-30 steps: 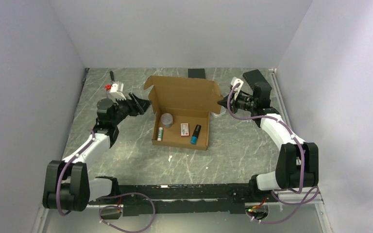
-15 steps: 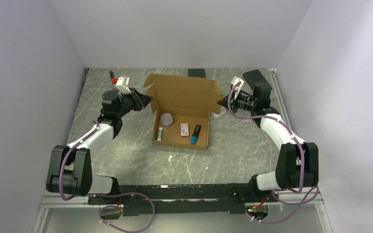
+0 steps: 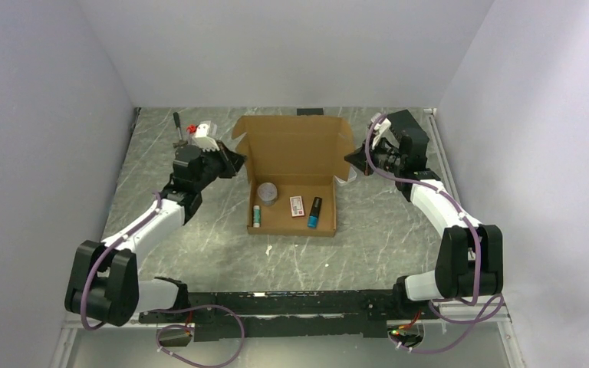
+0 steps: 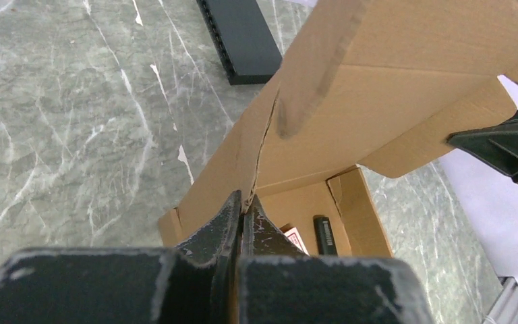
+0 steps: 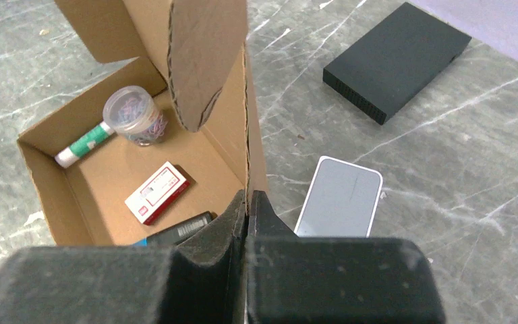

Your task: Fold the paper box

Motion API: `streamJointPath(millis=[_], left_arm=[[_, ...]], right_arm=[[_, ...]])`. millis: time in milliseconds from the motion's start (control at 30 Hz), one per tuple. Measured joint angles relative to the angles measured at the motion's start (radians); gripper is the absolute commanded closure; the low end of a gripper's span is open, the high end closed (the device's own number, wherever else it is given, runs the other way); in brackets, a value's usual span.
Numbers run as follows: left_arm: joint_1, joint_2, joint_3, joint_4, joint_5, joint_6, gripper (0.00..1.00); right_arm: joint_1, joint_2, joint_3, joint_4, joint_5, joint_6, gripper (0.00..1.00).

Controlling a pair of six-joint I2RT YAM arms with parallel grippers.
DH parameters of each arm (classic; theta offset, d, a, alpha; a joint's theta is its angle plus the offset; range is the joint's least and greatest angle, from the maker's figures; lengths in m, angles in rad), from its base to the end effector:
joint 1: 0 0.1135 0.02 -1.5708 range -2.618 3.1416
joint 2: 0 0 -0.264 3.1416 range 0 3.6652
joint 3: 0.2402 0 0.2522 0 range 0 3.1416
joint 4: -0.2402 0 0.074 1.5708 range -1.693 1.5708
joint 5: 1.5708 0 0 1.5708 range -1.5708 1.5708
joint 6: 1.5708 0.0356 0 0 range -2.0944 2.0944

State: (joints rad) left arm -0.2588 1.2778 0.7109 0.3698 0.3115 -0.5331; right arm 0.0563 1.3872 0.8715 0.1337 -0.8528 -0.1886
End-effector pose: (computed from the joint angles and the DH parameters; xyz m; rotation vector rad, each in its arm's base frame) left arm 0.2760 -0.0844 0.2642 -0.0167 1.8372 -0.8404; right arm 0.3029 0.0439 0.2681 -0.7683 1.7187 0.7353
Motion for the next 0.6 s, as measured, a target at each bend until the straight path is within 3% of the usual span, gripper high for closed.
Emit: streamJointPath(millis=[333,600], left_arm=[[-0.129,-0.029,0.0,-0.04,-0.236,0.055,1.0],[-0.179,-0.055,-0.008,-0.061,-0.324,0.069,1.0]], right_arm=[[0.087,-0.007,-0.003,0.026,0.242,0.135,1.0],[0.151,-0.058,-0.071,0.08,0.435,0.29,1.0]])
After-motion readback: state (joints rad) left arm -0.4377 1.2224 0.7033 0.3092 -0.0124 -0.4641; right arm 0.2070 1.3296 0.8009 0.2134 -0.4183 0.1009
